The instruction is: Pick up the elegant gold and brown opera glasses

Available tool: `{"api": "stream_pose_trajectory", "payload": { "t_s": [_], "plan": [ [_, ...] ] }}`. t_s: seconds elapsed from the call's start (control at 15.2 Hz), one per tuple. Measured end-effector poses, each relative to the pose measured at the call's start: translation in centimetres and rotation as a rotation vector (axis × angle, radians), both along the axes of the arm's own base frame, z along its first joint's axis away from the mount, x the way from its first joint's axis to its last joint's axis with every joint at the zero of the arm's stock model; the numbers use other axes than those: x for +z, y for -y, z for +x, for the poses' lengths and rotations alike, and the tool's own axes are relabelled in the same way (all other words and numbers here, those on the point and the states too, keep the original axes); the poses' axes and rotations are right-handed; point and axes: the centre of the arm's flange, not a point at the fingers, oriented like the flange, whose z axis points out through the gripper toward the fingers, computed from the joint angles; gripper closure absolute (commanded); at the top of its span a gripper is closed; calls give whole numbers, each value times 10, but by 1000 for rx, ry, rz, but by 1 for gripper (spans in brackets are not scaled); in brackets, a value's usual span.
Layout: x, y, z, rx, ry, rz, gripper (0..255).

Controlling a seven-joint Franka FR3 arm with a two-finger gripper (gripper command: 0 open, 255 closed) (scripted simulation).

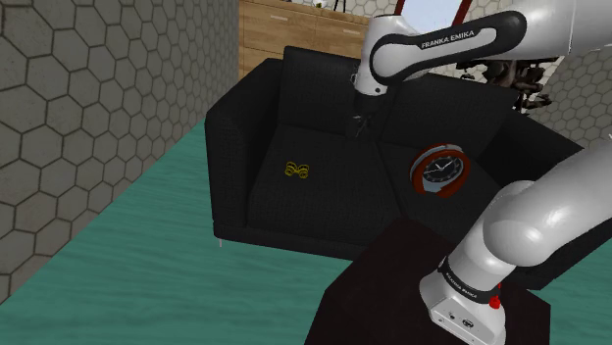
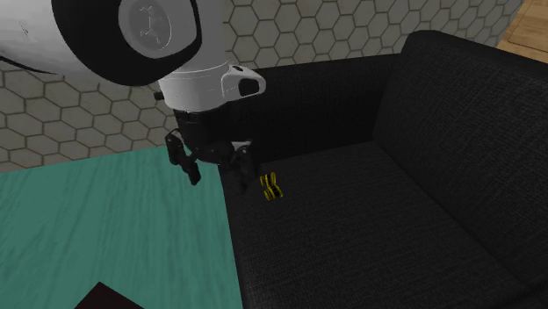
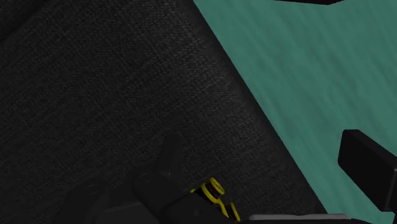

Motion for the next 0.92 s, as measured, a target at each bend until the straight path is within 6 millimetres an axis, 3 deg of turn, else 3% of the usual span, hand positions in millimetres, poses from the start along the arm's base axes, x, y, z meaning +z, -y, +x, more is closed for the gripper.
{"api": "stream_pose_trajectory", "payload": {
  "t_s": [0.92],
  "plan": [
    [-118,17,143,87,-15,116,0]
  ]
}}
